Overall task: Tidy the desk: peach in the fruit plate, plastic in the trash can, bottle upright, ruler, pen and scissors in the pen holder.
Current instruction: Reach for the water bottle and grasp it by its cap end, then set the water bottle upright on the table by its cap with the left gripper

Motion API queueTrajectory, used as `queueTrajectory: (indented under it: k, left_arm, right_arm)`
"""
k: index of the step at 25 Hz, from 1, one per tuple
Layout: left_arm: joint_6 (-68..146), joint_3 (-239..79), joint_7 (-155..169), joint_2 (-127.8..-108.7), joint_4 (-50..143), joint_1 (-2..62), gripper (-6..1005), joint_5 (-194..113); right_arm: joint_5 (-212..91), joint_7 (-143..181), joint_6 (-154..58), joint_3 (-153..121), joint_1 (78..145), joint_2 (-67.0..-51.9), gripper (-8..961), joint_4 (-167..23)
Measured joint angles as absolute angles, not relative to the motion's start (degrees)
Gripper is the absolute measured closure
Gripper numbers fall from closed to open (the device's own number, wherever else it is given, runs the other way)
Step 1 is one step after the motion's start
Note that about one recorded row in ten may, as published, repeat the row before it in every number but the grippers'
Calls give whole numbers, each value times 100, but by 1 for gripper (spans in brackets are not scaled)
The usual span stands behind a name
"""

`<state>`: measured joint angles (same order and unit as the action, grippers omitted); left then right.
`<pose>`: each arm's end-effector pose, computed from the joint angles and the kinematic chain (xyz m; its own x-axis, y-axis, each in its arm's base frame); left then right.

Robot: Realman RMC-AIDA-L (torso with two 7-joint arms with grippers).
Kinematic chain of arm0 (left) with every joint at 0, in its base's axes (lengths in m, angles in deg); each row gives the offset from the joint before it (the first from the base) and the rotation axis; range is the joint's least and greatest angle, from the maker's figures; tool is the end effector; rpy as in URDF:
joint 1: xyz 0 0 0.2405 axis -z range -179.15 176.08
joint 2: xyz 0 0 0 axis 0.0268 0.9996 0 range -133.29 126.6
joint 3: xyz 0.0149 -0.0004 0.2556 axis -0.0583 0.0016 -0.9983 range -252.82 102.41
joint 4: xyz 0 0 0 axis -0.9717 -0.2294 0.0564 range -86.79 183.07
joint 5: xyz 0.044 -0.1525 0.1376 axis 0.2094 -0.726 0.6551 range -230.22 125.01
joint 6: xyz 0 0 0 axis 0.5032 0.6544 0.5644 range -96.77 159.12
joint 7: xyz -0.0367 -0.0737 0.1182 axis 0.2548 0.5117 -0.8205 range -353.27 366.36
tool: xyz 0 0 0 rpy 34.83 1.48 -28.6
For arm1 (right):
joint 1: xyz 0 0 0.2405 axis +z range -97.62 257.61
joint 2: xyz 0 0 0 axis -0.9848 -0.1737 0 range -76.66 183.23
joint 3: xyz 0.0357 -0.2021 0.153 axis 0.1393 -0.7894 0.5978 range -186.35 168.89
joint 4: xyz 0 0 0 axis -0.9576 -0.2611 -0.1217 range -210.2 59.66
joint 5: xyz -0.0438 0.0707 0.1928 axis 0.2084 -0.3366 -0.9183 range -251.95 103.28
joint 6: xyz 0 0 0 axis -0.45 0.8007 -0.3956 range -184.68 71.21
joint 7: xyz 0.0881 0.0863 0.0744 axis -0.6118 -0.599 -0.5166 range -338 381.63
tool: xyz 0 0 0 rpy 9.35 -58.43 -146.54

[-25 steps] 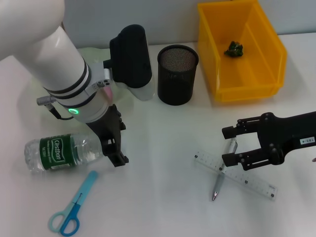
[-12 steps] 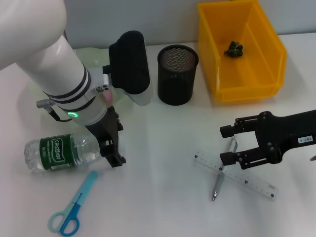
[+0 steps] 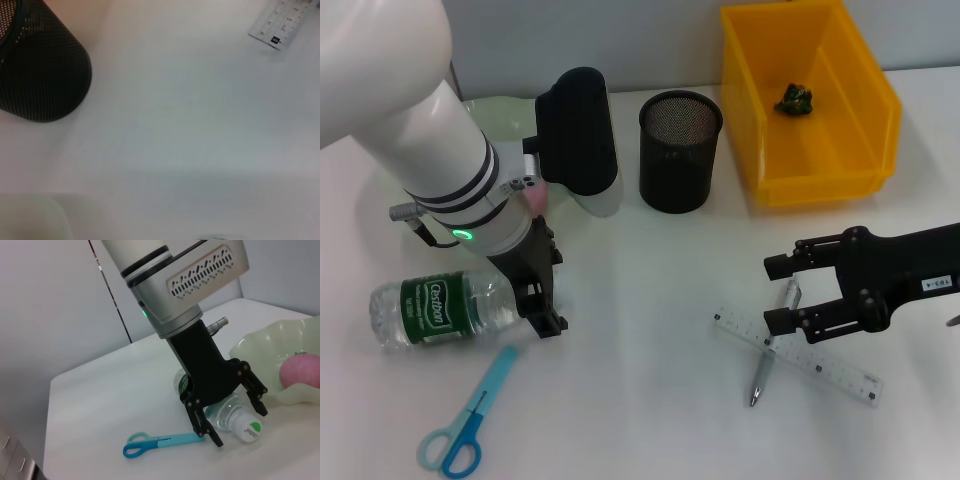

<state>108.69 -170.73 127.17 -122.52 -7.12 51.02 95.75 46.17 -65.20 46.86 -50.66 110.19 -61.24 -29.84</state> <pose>-0.1386 0.3820 -0.0744 0.8238 -0.0049 -0.5668 -0.0966 -0.9866 -0.1318 0.2589 0.3130 0.0398 0.8577 -0.3704 -0.3565 -0.3926 -0.9196 0.0109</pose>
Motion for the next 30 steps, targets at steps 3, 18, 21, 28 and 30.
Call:
queueTrajectory:
  k: [3,18,21,28,30]
  left_arm:
    - [10863,-17074,12716,-12252,-712,5102,192,9575]
    - [10665,-17355,12761,-12252,-705,5028,473,9629]
    - [10658,-17355,12762,-12253,-705,5023,533,9628]
    - [10658,-17355,12802,-12252,-706,5023,553,9679]
    - [10658,-17355,12812,-12253,-706,5022,553,9681]
  right_arm:
    - [4616,-6520,4679,-5065,11023,-6124,191,-2991]
    - [4599,-6579,4671,-5056,11023,-6124,192,-2992]
    - [4593,-6580,4674,-5056,11023,-6124,192,-2992]
    - [4589,-6581,4678,-5057,11057,-6123,191,-2992]
    - [4589,-6581,4678,-5057,11066,-6123,191,-2995]
